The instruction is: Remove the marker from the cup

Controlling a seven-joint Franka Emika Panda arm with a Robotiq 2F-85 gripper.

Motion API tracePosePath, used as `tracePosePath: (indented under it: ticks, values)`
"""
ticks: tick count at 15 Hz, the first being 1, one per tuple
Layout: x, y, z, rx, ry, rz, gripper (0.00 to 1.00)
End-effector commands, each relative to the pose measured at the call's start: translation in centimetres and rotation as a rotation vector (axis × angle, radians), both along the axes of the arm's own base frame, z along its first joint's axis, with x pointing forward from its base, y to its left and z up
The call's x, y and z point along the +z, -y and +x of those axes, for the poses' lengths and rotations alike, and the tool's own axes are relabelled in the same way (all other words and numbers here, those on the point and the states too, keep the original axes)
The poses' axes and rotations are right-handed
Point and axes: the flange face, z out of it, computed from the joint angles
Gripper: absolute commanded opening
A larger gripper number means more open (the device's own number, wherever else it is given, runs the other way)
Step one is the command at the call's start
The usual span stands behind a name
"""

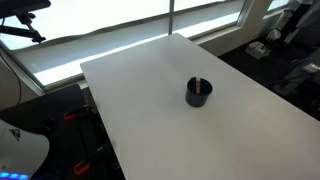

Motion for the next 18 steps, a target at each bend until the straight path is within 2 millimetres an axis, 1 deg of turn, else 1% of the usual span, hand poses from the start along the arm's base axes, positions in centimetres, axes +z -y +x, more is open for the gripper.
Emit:
tracePosePath:
  ticks: [1, 3, 4, 6, 7, 8, 9, 10, 11, 12, 14, 15, 17, 18]
  values:
    - [0.0, 0.0, 0.0, 0.0, -0.001, 0.0, 1.0]
    - [-0.3, 2.3, 1.0, 0.009, -0.006, 0.001, 1.0]
    - [-0.8, 4.1, 1.6, 0.002, 0.005, -0.005, 1.0]
    - [-2.4, 8.5, 2.6, -0.009, 0.019, 0.013, 1.0]
    - [-3.2, 11.3, 3.1, -0.037, 0.018, 0.034, 1.0]
    - [-3.6, 13.5, 3.3, -0.067, 0.024, 0.049, 1.0]
    - [-2.9, 10.5, 2.1, -0.043, 0.019, 0.035, 1.0]
    - [-3.7, 12.2, 2.3, -0.054, 0.011, 0.041, 1.0]
    - [-3.9, 12.5, 2.3, -0.059, 0.004, 0.042, 1.0]
    - [-3.9, 12.3, 2.4, -0.055, 0.005, 0.04, 1.0]
    - [-3.4, 10.8, 2.5, -0.036, 0.012, 0.028, 1.0]
    - [-3.7, 10.8, 2.8, -0.037, 0.0, 0.017, 1.0]
    - [-5.3, 12.1, 4.1, -0.049, -0.043, 0.043, 1.0]
    - [-6.4, 13.0, 4.8, -0.047, -0.062, 0.058, 1.0]
